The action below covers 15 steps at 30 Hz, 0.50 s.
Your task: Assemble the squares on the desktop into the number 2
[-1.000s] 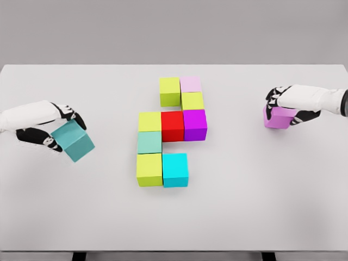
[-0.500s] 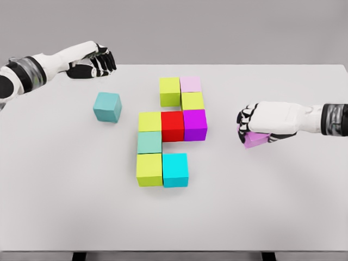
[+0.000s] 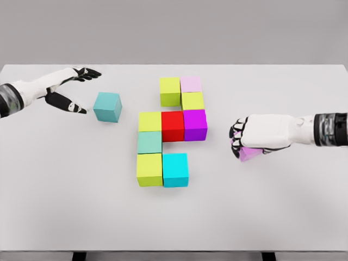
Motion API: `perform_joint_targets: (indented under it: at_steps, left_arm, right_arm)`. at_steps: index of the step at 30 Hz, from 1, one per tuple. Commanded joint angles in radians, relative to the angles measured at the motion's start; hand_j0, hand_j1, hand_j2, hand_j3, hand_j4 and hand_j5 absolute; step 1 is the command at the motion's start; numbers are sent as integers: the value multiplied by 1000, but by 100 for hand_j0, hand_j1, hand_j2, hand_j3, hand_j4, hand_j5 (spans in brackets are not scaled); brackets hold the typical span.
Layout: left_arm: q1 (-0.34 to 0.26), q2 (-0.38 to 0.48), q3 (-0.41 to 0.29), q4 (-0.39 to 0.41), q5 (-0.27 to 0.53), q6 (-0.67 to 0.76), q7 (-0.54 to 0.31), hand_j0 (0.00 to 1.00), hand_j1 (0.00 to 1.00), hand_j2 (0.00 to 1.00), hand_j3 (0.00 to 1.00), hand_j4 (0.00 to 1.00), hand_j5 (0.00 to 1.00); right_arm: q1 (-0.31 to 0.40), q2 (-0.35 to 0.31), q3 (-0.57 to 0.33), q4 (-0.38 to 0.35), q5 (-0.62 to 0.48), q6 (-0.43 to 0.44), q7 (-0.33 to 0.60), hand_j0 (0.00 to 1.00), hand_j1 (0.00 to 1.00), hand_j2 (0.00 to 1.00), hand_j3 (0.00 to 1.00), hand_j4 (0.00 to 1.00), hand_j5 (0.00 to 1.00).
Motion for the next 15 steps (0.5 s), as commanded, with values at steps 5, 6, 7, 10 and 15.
perform_joint_targets:
  at_steps: [5, 6, 7, 10, 15]
  left_arm:
    - [49, 98, -11, -62, 97, -32, -1, 100, 100, 100, 100, 100, 100]
    - [49, 97, -33, -62, 97, -42, 1, 100, 100, 100, 100, 100, 100]
    - [49, 98, -37, -64, 99, -62, -1, 100, 100, 100, 100, 100, 100]
    - [58, 106, -67, -64, 99, -104, -4, 100, 100, 100, 100, 100, 100]
    - [86, 111, -96, -59, 97, -159, -2, 100, 100, 100, 100, 100, 100]
  right_arm:
    - [-47, 43, 106, -1, -12, 3, -1, 49, 49, 49, 49, 49, 49]
    - [-63, 52, 129, -1, -12, 3, -1, 49, 49, 49, 49, 49, 49]
    - [-63, 59, 135, -1, -12, 3, -1, 49, 49, 49, 49, 49, 49]
    - [-66, 76, 166, -1, -14, 3, -1, 48, 48, 48, 48, 48, 48]
    - [-75, 76, 169, -1, -15, 3, -1, 61, 61, 61, 61, 61, 61]
